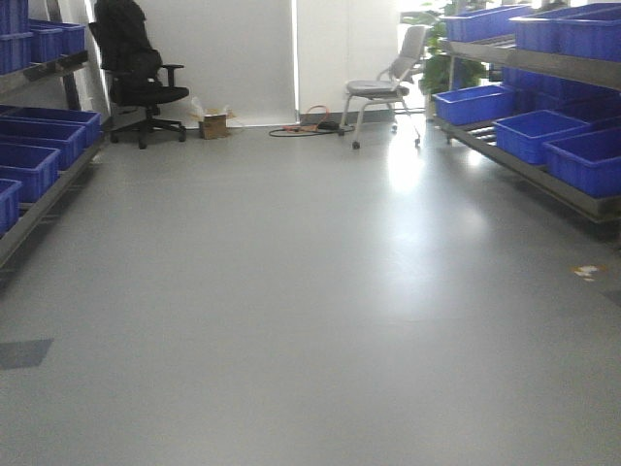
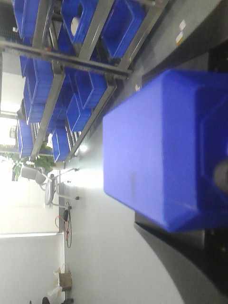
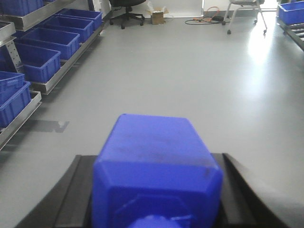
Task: Pick and sort blue part to right shelf
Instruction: 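Drive the base across the floor toward the blue bin rack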
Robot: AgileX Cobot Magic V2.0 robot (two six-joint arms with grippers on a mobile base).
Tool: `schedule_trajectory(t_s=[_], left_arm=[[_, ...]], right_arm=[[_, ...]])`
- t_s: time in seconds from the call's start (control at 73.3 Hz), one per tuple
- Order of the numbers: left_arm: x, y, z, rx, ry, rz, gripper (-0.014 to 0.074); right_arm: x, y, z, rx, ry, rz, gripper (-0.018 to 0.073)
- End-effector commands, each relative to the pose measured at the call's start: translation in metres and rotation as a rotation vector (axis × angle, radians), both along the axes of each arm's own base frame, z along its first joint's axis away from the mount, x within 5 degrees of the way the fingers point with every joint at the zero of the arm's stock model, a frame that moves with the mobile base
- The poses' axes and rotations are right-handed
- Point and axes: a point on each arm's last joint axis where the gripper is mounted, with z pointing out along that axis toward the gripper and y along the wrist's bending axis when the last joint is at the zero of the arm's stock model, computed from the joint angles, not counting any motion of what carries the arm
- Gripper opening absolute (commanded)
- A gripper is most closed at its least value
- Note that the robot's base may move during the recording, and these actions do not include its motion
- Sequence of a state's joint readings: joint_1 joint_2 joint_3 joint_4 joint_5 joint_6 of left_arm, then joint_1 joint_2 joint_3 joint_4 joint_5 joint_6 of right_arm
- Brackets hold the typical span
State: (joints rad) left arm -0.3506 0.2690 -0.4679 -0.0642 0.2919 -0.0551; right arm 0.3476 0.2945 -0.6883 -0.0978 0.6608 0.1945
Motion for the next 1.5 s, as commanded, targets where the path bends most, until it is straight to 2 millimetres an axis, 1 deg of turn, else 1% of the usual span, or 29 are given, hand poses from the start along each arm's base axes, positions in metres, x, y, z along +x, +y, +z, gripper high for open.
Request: schedule_trajectory(t_s=[0.0, 1.487], left_arm=[[-0.0017, 0.001, 0.018, -0.042, -0.11, 0.003, 0.0321], [-0.0017, 0.001, 0.018, -0.042, -0.11, 0.003, 0.0321]], right_arm=[[0.0007, 0.0003, 0.0165, 0.016, -0.113, 0.004, 0.0204], [0.0007, 0.0003, 0.0165, 0.016, -0.113, 0.004, 0.0204]])
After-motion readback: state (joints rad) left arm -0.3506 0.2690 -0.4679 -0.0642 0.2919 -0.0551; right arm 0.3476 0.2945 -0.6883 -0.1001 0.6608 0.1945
